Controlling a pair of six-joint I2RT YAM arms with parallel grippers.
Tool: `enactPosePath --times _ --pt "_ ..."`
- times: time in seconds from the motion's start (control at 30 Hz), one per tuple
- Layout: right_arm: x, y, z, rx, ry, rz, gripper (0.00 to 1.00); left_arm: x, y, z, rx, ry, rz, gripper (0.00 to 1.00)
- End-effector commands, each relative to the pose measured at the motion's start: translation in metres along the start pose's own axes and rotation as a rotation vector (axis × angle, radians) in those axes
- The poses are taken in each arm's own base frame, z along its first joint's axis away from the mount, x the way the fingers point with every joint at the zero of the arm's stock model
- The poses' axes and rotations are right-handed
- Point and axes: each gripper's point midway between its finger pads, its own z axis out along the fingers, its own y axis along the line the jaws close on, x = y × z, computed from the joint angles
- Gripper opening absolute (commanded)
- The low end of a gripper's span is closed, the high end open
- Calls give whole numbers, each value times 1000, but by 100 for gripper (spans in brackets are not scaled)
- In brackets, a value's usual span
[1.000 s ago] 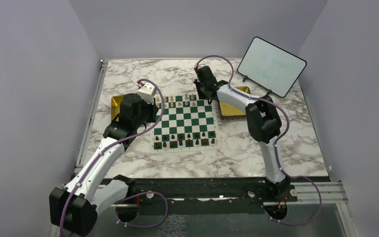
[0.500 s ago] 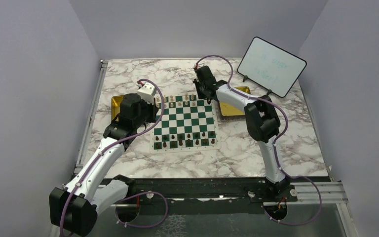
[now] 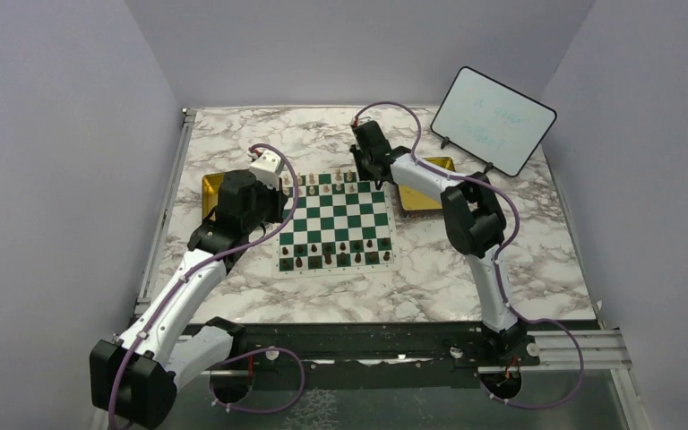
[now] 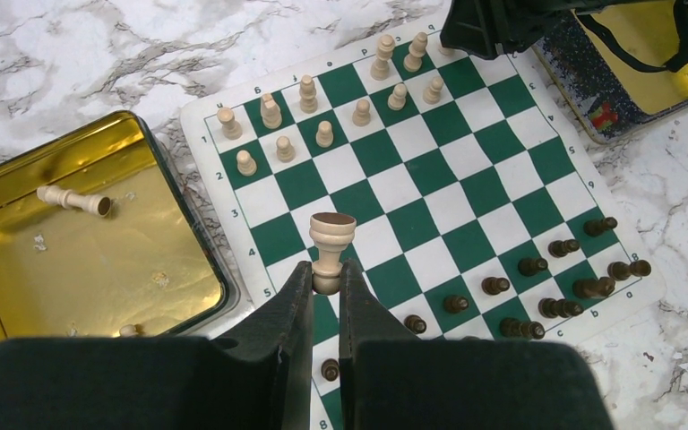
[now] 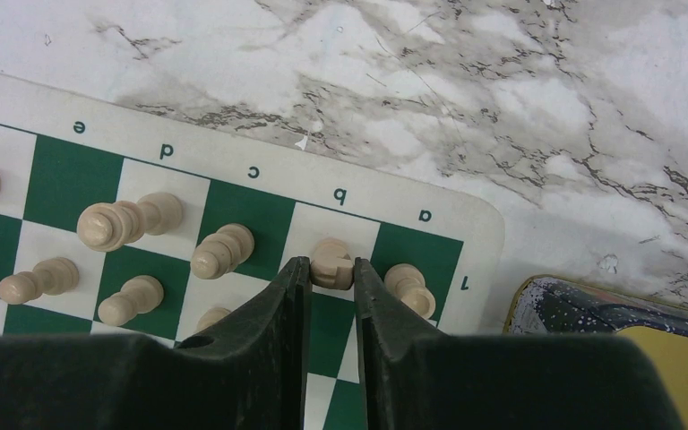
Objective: Set up the chess pieces on the board
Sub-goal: Place the chess piece on the chessboard.
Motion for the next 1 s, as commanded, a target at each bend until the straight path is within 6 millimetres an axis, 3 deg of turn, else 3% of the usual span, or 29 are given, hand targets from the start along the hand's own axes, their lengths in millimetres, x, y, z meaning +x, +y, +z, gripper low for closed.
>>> enactPosePath --times 0.0,0.27,0.5,0.77,0.97 --pt "-3 3 8 9 -14 -12 27 -6 1 -2 -7 -31 12 6" --pt "-8 3 4 8 -18 -9 38 -6 1 -2 -6 -33 12 6" --pt "-33 2 -15 8 -49 -1 44 -5 -1 -1 4 -28 10 6" --pt "-56 -4 -61 0 -98 -7 46 -2 -15 3 85 -13 -11 6" --pt "-66 2 -115 -99 -161 -10 46 -10 -41 4 222 -11 -69 8"
